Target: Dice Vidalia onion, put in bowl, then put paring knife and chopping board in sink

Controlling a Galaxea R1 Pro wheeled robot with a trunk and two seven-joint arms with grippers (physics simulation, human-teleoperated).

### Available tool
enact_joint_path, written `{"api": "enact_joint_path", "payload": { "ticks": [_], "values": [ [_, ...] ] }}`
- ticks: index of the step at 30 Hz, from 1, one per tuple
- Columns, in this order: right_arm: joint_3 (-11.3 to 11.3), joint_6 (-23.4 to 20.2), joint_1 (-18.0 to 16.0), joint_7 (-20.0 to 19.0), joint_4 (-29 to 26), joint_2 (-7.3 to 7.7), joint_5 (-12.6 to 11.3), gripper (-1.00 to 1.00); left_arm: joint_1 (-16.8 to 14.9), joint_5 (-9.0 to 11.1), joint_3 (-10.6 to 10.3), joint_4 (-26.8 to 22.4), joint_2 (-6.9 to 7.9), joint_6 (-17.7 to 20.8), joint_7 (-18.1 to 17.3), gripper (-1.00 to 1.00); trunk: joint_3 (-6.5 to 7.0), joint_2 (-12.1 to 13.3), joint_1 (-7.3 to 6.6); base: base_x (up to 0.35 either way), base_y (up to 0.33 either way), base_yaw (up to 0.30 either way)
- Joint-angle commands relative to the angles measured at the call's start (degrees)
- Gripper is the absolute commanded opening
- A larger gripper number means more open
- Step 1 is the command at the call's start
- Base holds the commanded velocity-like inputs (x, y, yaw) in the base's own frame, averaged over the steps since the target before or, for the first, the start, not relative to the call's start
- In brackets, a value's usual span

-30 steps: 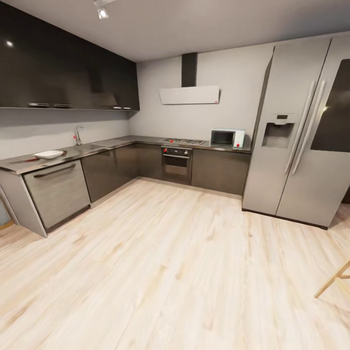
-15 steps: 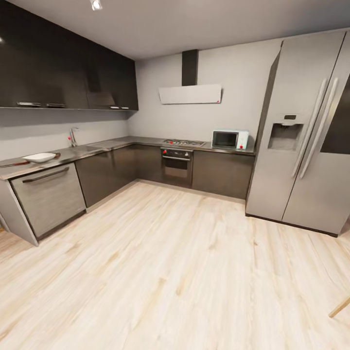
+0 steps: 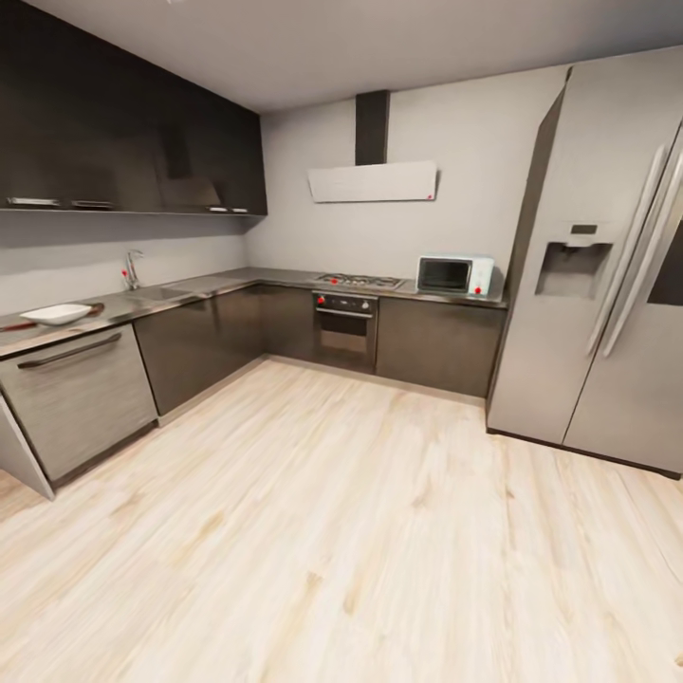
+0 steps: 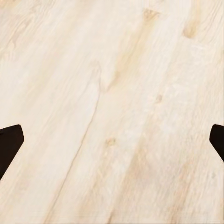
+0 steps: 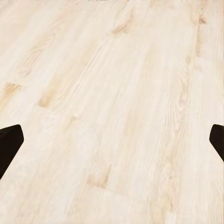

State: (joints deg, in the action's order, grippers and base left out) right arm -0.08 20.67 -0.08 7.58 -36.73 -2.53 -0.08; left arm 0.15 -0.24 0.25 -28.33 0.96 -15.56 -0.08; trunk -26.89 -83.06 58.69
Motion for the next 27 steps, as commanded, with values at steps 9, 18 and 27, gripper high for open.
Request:
{"api": "enact_joint_path", "payload": {
  "ticks": [9,18,27],
  "values": [
    [0.0,0.1,0.0,0.2,0.0,-0.02,0.0,1.00,0.0,0.0,0.0,-0.1,0.00,-0.1,0.0,1.00,-0.04,0.0,0.04,0.345,0.000,0.000],
    [0.0,0.1,0.0,0.2,0.0,-0.02,0.0,1.00,0.0,0.0,0.0,-0.1,0.00,-0.1,0.0,1.00,-0.04,0.0,0.04,0.345,0.000,0.000],
    [0.0,0.1,0.0,0.2,0.0,-0.02,0.0,1.00,0.0,0.0,0.0,0.0,0.00,-0.1,0.0,1.00,-0.04,0.0,0.04,0.345,0.000,0.000]
  ]
}}
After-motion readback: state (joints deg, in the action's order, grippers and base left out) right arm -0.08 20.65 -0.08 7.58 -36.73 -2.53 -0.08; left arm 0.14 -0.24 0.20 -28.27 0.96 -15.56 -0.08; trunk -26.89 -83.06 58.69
